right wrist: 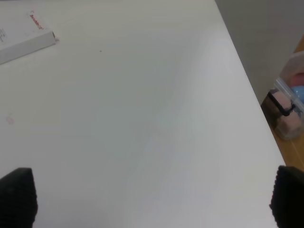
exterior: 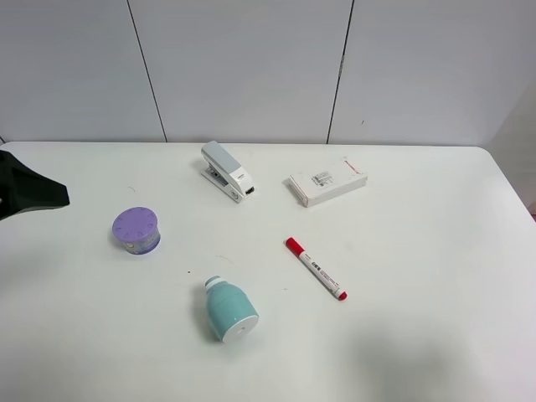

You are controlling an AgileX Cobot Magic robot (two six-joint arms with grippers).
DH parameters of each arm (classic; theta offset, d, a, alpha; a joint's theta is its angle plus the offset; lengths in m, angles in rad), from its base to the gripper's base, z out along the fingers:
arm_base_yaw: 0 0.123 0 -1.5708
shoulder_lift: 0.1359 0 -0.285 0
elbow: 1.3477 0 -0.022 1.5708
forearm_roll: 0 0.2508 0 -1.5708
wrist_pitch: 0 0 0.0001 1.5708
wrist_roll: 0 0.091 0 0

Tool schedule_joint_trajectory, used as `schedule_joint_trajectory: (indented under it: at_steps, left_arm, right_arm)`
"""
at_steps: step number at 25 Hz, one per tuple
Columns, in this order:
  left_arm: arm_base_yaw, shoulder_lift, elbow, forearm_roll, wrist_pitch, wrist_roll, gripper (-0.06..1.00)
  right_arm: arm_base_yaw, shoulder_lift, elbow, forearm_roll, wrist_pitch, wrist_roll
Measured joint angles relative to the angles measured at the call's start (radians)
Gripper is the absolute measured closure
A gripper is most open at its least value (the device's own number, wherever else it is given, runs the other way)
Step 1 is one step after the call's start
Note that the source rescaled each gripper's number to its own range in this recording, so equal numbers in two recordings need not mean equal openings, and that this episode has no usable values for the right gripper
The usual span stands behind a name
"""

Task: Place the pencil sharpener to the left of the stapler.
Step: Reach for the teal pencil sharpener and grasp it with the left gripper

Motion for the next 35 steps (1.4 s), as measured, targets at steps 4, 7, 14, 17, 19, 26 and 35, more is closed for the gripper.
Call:
schedule_joint_trajectory:
  at_steps: [4, 7, 14, 17, 19, 26, 35]
  left_arm:
    - [-0.093, 0.106, -0.001, -0.003, -0.020, -0.019, -0.06]
    - [-0.181, 0.210, -0.018, -0.003, -0.060, -0.049, -0.06]
    - [-0.387, 0.453, -0.119, -0.002, -0.084, -0.117, -0.06]
    - [-0.452, 0.510, -0.130, 0.026, -0.085, -0.142, -0.06]
    - [-0.485, 0.523, -0.130, 0.061, -0.082, -0.185, -0.06]
    - [-0.636, 0.523, -0.134, 0.238, -0.029, -0.452, -0.06]
    - [-0.837, 0.561, -0.146, 0.300, -0.119, -0.750, -0.06]
  right_arm:
    - [0.000, 0.000, 0.000, 0.000, 0.000, 0.000]
    - [0.000, 0.000, 0.000, 0.000, 0.000, 0.000]
    - [0.000, 0.000, 0.000, 0.000, 0.000, 0.000]
    - [0.000, 0.000, 0.000, 0.000, 0.000, 0.000]
    - [0.000, 0.000, 0.000, 0.000, 0.000, 0.000]
    - [0.000, 0.000, 0.000, 0.000, 0.000, 0.000]
    - [0.000, 0.000, 0.000, 0.000, 0.000, 0.000]
